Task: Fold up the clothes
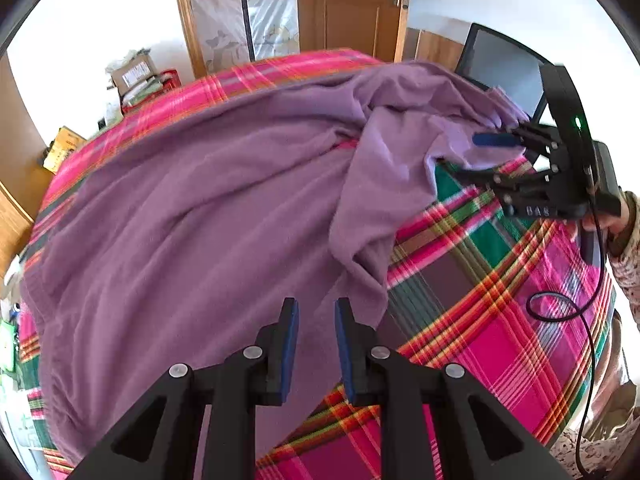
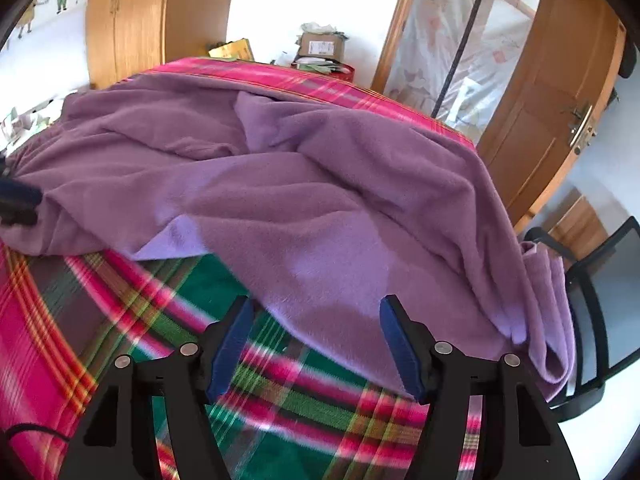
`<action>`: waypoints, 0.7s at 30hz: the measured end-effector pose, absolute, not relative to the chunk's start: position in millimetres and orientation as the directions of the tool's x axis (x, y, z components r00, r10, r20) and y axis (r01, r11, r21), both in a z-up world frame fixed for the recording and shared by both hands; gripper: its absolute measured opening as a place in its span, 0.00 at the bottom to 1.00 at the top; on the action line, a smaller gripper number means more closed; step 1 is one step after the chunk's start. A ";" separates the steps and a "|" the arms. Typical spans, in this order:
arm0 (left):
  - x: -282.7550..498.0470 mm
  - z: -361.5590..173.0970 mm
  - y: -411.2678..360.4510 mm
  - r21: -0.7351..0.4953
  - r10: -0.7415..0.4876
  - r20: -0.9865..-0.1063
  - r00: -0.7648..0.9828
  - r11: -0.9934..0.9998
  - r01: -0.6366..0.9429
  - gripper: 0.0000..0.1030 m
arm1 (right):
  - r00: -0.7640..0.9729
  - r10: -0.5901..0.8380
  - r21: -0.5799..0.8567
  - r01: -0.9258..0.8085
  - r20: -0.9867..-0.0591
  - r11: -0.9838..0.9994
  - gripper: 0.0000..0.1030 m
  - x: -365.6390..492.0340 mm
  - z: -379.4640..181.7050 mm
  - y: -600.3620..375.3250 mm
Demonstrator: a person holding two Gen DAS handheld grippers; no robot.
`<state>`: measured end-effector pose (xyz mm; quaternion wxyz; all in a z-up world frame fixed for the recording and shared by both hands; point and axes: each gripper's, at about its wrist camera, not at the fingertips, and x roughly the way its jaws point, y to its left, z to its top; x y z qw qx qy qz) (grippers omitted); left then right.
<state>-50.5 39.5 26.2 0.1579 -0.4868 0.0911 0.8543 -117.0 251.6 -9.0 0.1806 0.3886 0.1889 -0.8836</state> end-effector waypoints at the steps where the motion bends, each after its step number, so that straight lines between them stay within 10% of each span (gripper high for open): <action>1: -49.7 25.3 40.3 -0.002 0.185 -0.861 -0.474 -0.933 -0.360 0.19 | -0.633 -0.173 -0.190 0.463 -0.755 -0.866 0.66 -117.5 -9.3 251.7; 7: -52.9 25.5 46.2 -0.062 0.237 -0.852 -0.466 -0.931 -0.360 0.19 | -0.642 -0.165 -0.176 0.432 -0.749 -0.885 0.65 -121.4 -11.1 253.5; 21: -66.6 17.9 51.2 -0.150 0.284 -0.821 -0.495 -0.944 -0.294 0.19 | -0.672 -0.150 -0.201 0.415 -0.725 -0.888 0.27 -115.3 -8.0 253.9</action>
